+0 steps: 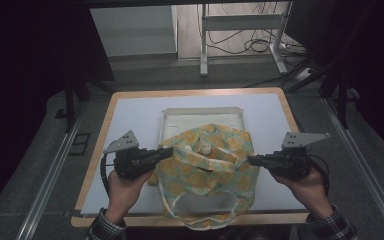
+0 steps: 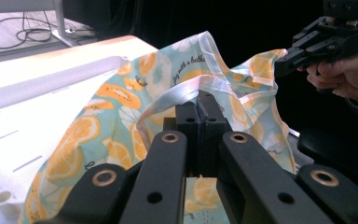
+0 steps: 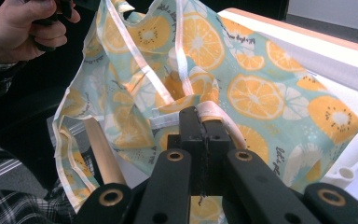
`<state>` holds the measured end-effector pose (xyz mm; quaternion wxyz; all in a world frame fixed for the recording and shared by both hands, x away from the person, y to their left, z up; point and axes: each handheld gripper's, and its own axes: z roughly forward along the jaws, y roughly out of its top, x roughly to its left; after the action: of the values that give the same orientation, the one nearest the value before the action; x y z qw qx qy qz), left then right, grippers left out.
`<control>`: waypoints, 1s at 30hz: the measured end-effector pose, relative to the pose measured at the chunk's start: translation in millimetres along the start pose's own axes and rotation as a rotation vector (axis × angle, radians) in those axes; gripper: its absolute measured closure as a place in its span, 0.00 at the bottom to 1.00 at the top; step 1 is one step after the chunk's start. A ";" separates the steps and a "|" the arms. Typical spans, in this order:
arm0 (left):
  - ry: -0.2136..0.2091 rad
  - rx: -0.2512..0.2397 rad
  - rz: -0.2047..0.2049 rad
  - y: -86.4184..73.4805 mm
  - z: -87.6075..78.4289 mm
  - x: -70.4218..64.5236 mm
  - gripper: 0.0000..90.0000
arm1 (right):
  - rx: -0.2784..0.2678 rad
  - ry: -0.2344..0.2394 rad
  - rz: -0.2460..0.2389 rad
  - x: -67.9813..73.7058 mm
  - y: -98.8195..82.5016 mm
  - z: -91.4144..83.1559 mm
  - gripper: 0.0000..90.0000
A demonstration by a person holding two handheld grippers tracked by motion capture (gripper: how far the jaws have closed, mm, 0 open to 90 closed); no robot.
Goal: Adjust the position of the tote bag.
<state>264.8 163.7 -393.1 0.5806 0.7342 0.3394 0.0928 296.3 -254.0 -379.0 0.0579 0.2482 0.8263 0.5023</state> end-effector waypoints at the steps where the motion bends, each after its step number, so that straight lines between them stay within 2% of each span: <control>1: 0.001 -0.003 0.000 1.4 0.3 1.4 1.00 | 0.002 -0.004 -0.003 -1.1 1.1 0.2 0.99; 16: 0.020 -0.048 -0.018 20.2 3.7 17.5 1.00 | -0.027 -0.037 0.000 -14.9 19.6 0.0 0.99; 21: 0.042 -0.062 -0.022 28.2 6.2 25.5 1.00 | -0.034 -0.052 -0.003 -21.1 28.7 3.2 0.99; 30: 0.091 -0.054 -0.031 28.8 15.4 38.7 1.00 | -0.032 -0.082 0.000 -31.1 33.8 10.7 0.99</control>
<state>313.4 172.3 -381.5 0.5854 0.7081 0.3740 0.1262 338.9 -247.4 -359.9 0.0959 0.2678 0.8151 0.5047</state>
